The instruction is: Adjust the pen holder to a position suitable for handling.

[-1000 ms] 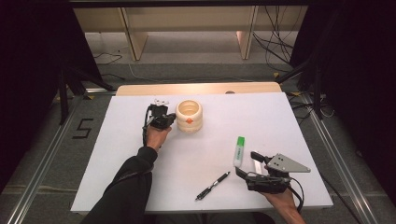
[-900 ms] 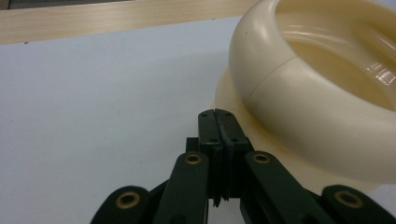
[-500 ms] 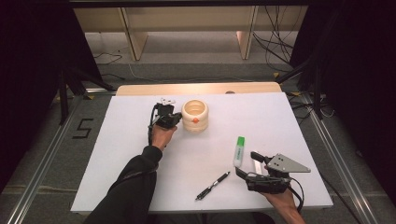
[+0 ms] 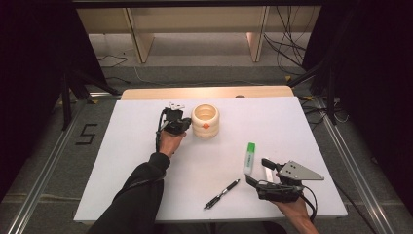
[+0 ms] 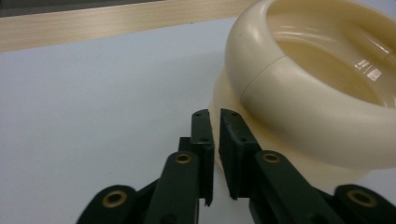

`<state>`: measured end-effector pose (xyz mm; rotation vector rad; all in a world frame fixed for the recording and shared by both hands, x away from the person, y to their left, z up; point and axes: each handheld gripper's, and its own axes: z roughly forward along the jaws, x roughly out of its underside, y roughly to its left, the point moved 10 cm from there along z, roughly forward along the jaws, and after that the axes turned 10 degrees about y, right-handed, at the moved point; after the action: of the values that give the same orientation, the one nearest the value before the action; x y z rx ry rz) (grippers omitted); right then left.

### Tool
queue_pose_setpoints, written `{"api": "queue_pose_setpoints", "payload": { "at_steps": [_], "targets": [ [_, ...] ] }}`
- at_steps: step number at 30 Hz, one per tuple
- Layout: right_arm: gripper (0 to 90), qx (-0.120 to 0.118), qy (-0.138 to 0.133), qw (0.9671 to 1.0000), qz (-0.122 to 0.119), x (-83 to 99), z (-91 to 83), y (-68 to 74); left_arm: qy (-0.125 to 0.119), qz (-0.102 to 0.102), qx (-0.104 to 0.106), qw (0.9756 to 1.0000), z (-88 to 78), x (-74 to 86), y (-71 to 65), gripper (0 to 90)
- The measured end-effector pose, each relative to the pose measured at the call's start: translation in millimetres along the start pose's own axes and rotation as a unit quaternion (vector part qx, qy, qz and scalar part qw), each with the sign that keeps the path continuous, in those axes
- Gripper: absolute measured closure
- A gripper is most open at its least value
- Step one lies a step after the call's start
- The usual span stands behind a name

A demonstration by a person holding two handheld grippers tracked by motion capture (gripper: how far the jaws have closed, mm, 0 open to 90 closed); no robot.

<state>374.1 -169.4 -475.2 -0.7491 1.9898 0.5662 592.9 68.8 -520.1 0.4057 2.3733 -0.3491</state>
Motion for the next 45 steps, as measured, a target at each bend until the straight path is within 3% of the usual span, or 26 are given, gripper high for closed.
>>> {"api": "queue_pose_setpoints", "payload": {
  "at_steps": [7,12,17,28,35,45],
  "targets": [
    [19.4,0.002,-0.003,1.0000,0.000,-1.0,-1.2,-0.8,0.019,-0.001,0.002,0.9998,-23.1,3.9,4.4,56.6],
    [19.4,0.003,-0.002,1.0000,-0.001,-1.1,-1.4,-0.7,0.044,0.011,0.015,0.9989,-42.0,11.8,-2.7,40.2],
    [19.3,0.004,-0.003,1.0000,-0.002,-1.4,-1.4,-0.4,0.055,0.024,0.022,0.9979,-55.1,19.9,-12.4,30.2],
    [19.3,0.005,-0.004,1.0000,-0.002,-1.5,-1.7,-1.5,0.066,0.047,0.040,0.9959,-78.0,28.4,-30.3,21.9],
    [19.3,0.005,-0.005,1.0000,-0.003,-1.8,-2.5,-1.7,0.070,0.051,0.049,0.9950,-87.9,36.5,-37.5,18.8],
    [19.3,0.006,-0.006,1.0000,-0.001,-1.6,-3.6,-3.1,0.084,0.070,0.069,0.9917,-98.7,49.8,-56.3,15.8]
  ]
}}
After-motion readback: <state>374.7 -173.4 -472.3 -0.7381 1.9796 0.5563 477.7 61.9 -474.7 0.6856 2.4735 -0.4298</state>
